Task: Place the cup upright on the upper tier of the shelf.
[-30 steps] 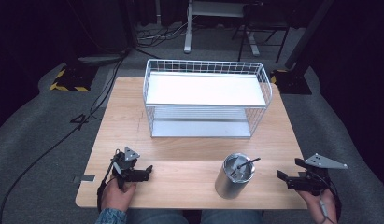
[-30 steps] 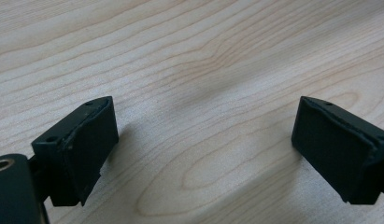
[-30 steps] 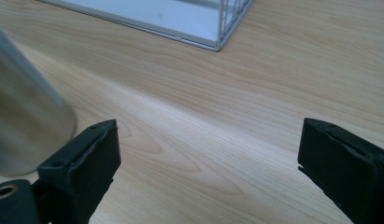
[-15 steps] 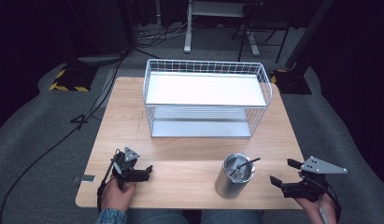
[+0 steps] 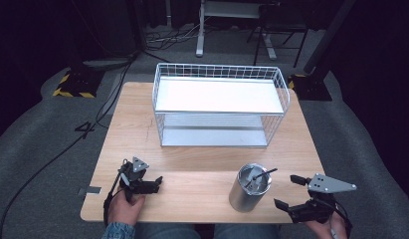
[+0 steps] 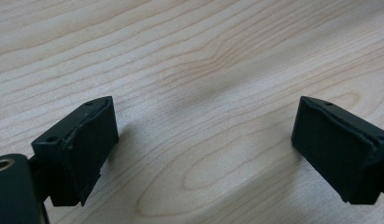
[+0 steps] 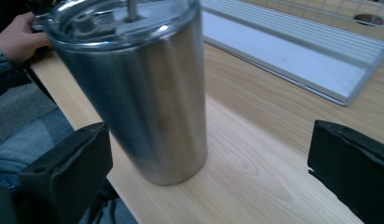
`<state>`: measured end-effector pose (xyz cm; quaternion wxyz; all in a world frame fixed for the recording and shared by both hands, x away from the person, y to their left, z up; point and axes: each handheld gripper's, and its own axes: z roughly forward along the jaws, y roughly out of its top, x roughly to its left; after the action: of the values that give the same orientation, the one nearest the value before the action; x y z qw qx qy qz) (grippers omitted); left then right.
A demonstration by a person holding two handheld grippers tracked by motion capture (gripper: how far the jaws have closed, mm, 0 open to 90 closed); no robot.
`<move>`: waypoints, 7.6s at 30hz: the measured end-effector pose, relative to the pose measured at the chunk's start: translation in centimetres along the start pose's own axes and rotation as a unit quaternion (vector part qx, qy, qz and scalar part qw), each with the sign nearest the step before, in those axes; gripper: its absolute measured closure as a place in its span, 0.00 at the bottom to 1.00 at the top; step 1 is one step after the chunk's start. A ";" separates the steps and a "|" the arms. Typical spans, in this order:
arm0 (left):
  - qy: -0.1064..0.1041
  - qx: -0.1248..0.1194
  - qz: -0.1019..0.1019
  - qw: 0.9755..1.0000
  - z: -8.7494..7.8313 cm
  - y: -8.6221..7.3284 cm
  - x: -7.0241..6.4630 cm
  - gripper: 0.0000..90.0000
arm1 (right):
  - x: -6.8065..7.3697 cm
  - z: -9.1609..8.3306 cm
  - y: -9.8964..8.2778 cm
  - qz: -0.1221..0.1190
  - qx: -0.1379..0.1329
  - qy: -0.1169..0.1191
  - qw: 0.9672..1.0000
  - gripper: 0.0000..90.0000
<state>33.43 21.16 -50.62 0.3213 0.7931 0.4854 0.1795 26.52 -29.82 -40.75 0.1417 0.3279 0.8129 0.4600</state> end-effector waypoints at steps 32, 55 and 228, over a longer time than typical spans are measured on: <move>0.001 -0.001 -0.002 1.000 0.0 0.0 0.0 0.09 | 2.6 6.7 -0.7 -0.015 -0.022 0.065 0.998 0.00; 0.001 0.000 -0.003 1.000 0.0 0.0 0.0 0.09 | 2.9 10.2 -1.4 -0.022 -0.096 0.056 0.994 0.01; 0.007 0.000 -0.010 1.000 0.2 0.3 0.1 0.09 | -8.7 18.0 28.8 -0.019 -0.124 -0.052 0.991 0.03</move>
<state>33.81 21.12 -50.61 0.3195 0.7869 0.4956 0.1820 54.16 -13.37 -26.84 0.2323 0.3156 0.7473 0.5366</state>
